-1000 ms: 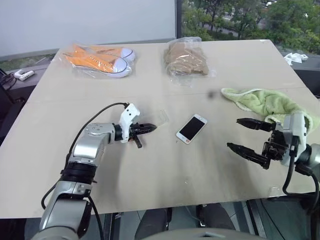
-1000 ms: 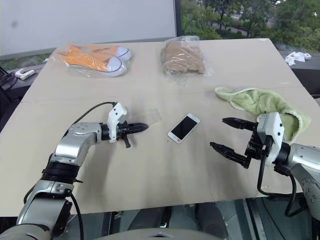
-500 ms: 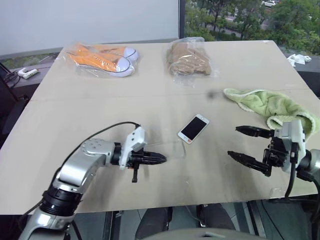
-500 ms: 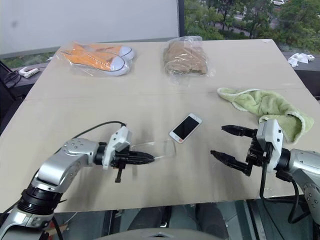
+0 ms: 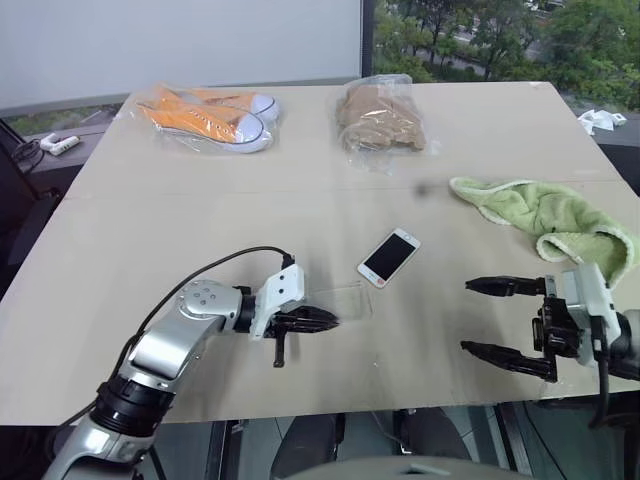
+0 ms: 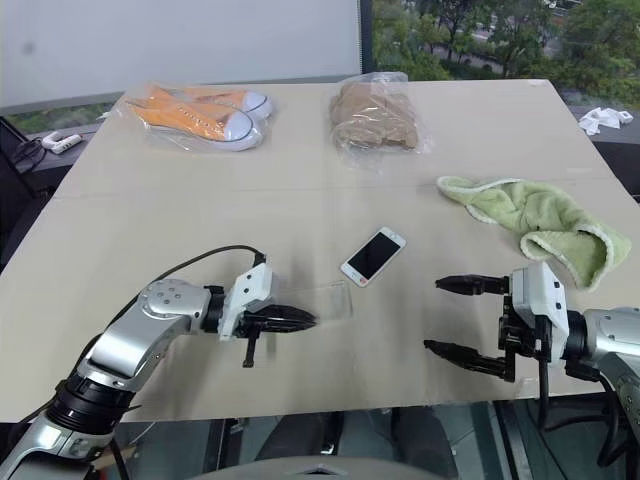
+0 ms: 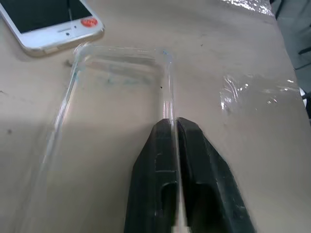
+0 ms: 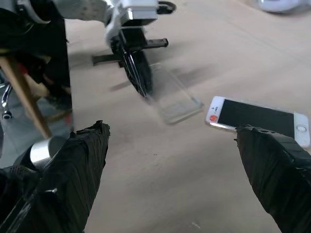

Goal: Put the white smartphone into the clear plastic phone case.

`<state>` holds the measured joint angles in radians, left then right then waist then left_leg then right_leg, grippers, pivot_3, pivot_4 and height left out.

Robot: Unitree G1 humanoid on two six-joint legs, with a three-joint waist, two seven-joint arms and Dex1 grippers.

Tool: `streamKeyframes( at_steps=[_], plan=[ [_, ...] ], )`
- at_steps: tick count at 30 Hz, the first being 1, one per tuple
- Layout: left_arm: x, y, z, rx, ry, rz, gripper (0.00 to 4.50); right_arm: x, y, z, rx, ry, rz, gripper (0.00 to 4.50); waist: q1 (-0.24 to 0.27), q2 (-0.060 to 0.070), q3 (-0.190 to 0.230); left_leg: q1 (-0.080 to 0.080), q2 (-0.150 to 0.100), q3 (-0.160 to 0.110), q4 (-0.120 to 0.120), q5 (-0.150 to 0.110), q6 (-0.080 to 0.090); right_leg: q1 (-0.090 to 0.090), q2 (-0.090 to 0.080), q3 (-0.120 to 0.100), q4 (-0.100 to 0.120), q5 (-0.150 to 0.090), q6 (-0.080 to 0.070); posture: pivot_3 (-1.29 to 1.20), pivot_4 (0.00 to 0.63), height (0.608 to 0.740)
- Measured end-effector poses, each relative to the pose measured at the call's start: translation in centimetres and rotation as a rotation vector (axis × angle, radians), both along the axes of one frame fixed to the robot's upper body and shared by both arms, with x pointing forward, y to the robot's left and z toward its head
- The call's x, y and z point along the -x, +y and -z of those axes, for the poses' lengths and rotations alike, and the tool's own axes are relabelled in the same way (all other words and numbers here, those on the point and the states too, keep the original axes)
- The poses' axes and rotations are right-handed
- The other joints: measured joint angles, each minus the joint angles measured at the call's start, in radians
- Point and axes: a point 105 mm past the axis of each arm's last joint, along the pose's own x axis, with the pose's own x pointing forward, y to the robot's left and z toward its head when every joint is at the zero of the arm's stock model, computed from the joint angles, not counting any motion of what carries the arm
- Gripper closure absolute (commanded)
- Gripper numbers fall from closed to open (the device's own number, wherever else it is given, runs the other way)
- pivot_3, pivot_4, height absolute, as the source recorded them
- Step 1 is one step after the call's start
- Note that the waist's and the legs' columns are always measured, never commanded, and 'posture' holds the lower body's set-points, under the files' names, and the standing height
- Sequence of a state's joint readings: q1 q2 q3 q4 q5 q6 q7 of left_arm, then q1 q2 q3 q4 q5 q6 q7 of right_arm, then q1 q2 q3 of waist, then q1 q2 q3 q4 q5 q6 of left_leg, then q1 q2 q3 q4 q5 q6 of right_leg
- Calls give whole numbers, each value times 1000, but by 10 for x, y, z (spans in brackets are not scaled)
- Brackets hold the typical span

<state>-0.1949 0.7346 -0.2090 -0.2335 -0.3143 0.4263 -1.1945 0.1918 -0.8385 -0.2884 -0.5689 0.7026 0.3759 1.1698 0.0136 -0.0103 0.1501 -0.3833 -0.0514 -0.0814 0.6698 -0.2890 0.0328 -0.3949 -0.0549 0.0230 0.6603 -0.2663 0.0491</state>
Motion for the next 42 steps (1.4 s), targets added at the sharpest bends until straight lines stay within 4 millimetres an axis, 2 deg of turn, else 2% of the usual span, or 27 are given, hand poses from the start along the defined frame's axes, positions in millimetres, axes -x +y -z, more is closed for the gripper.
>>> streamKeyframes(
  at_steps=[5, 7, 8, 9, 13, 16, 20, 21, 23, 26, 29, 32, 35, 40, 42],
  plan=[
    [0, 0, 1, -2, 0, -5, 847, 1, 1, 0, -2, -4, -15, 0, 0, 0, 0, 0, 0, 0, 0, 0, 0, 0, 0, 0, 0, 0, 0, 0, 150, 740],
    [0, 1, 1, -4, 0, -11, 205, 2, 1, 0, -1, -1, -24, 0, 0, 0, 0, 0, 0, 0, 0, 0, 0, 0, 0, 0, 0, 0, 0, 0, 150, 740],
    [0, 2, 1, -5, 1, -15, 86, 2, 1, 1, 1, 2, -27, 0, 0, 0, 0, 0, 0, 0, 0, 0, 0, 0, 0, 0, 0, 0, 0, 0, 150, 740],
    [1, 3, -1, -2, -5, -20, 86, 0, 0, 2, 14, 2, -20, 0, -1, 0, 0, 0, 0, 0, 0, 0, 0, 0, 0, 0, 0, 0, 0, 0, 150, 740],
    [1, 16, -32, 65, -36, -80, 86, -39, 1, -6, 59, -129, 74, 0, -11, -1, 0, 1, 0, 0, 0, 0, -1, 0, 0, 1, 1, 0, 0, 0, 150, 740],
    [6, 33, -46, 54, -48, -130, 86, -56, 8, -9, 96, -169, 36, 0, -16, 0, 1, 1, 0, 0, 0, 1, -1, 0, 0, 0, 0, 0, 0, 0, 150, 740],
    [9, 53, -45, 23, -36, -206, 86, -74, 20, -3, 148, -169, -64, 0, -25, 0, 1, 0, 0, 0, 0, 1, -1, -1, 0, 0, -2, 0, 0, 0, 150, 740],
    [10, 61, -45, 17, -39, -243, 86, -89, 28, -1, 161, -189, -88, 0, -26, 0, 2, 0, 0, 0, 0, 1, -1, -1, 0, 0, -2, 0, 0, 0, 150, 740],
    [11, 69, -44, 16, -41, -287, 86, -106, 40, 0, 168, -218, -128, 0, -34, -1, 2, 1, 0, 2, -1, 1, -1, -1, 1, 2, -1, 0, 0, 0, 150, 740],
    [14, 76, -44, 13, -40, -328, 86, -121, 54, 3, 219, -262, -193, 0, -31, 0, 3, 0, 0, 1, -1, 1, -1, -2, 1, 0, -1, 0, 0, 0, 150, 740],
    [20, 82, -47, 23, -42, -386, 86, -147, 75, 2, 269, -298, -245, 0, -30, 0, 3, -1, 0, 1, -1, 1, -1, -3, 0, 0, -1, 0, 0, 0, 150, 740],
    [23, 83, -54, 45, -65, -429, 86, -164, 89, 4, 265, -227, -235, 0, -27, 0, 3, -1, 0, 0, -2, 1, -2, -3, 0, -1, -2, 0, 0, 0, 150, 740],
    [33, 85, -52, 53, -59, -488, 86, -185, 97, 17, 235, -49, -139, 0, -32, 0, 3, -1, 0, 1, -2, 1, -2, -3, 0, 0, -2, 0, -1, 0, 150, 740],
    [37, 84, -53, 67, -58, -520, 86, -190, 99, 46, 326, 148, -87, 0, -30, 1, 4, -1, 0, 0, -3, 1, -2, -3, 0, 0, -1, 0, -1, 0, 150, 740],
    [38, 83, -56, 69, -68, -515, 86, -196, 106, 44, 356, 189, -53, 0, -36, 2, 4, 1, 0, 1, -3, 1, -2, -3, 0, 1, 0, 0, -1, 0, 150, 740]
  ],
)
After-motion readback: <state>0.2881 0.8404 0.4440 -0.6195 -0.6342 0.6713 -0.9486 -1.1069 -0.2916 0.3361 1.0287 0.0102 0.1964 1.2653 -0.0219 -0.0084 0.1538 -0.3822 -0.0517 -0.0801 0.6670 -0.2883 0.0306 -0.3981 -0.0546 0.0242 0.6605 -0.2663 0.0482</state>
